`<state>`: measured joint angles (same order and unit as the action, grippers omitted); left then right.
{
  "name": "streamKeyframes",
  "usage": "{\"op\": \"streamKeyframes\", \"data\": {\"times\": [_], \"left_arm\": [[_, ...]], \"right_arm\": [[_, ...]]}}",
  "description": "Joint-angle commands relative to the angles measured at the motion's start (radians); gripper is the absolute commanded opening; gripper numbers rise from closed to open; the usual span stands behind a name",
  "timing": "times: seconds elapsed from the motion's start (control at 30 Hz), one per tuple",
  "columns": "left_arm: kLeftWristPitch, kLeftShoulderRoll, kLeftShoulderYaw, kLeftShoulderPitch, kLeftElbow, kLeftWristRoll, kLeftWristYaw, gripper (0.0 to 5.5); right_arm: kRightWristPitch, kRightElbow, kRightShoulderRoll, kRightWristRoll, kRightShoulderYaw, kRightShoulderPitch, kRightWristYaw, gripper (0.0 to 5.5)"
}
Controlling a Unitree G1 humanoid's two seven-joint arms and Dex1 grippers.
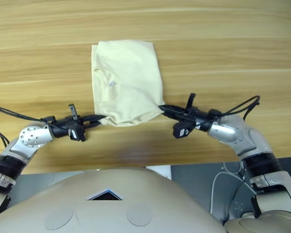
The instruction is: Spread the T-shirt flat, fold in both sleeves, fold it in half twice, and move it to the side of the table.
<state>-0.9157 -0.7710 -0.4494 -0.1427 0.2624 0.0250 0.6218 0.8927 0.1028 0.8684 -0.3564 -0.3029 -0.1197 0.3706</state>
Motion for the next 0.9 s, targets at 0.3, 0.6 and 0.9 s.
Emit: {"op": "streamKeyframes", "data": {"times": [0.3,0.6,0.9], "left_arm": [[0.101,0.181,0.155,0.199,0.063,0.112,-0.147,0.00],[0.181,0.277,0.208,0.439,0.277,0.334,-0.386,0.00],[0.169,0.329,0.158,0.609,0.585,0.471,-0.562,0.00]], "right_arm": [[-0.090,0.028,-0.133,-0.058,0.090,0.117,-0.066,0.12],[-0.192,0.262,-0.321,-0.249,0.051,0.413,-0.250,0.12],[-0.300,0.523,-0.407,-0.344,0.003,0.602,-0.418,0.12]]}}
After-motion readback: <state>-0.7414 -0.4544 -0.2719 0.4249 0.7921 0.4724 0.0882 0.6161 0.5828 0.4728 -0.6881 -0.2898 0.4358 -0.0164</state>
